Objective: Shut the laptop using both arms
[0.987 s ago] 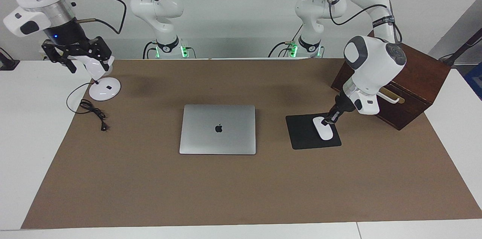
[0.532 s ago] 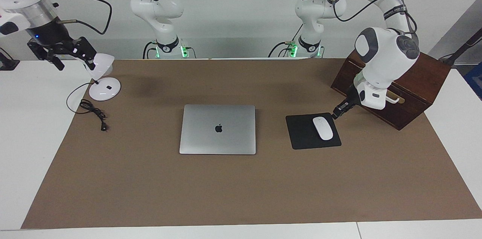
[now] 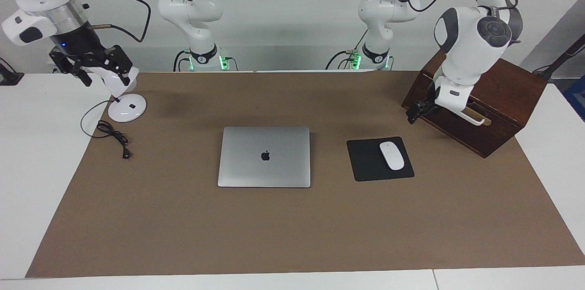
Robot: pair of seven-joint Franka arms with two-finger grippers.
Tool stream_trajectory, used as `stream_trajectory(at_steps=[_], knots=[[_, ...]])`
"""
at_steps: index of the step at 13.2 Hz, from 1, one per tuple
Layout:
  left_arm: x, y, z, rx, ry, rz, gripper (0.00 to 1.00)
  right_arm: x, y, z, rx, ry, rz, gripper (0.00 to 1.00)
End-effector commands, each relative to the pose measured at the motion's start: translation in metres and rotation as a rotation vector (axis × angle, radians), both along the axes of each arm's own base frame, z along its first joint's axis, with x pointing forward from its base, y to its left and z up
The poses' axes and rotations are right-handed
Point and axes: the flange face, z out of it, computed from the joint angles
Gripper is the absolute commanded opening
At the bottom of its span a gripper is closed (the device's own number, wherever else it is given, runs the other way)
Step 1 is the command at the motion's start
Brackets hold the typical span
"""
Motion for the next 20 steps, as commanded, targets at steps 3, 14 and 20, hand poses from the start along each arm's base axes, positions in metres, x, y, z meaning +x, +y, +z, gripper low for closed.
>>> stream_trajectory(at_steps=[3, 14, 20], knots=[[-0.039, -0.002, 0.041, 0.028, 0.028, -0.057, 1.0, -0.004, 0.006, 0.003, -0.002, -0.008, 0.003, 1.0], [-0.027, 0.011, 0.035, 0.006, 0.072, -0.025, 1.0, -0.004, 0.007, 0.0, 0.001, 0.005, -0.015, 1.0], [-0.019, 0.004, 0.05, 0.005, 0.07, -0.039, 1.0, -0.009, 0.007, -0.006, -0.001, 0.061, -0.008, 1.0]])
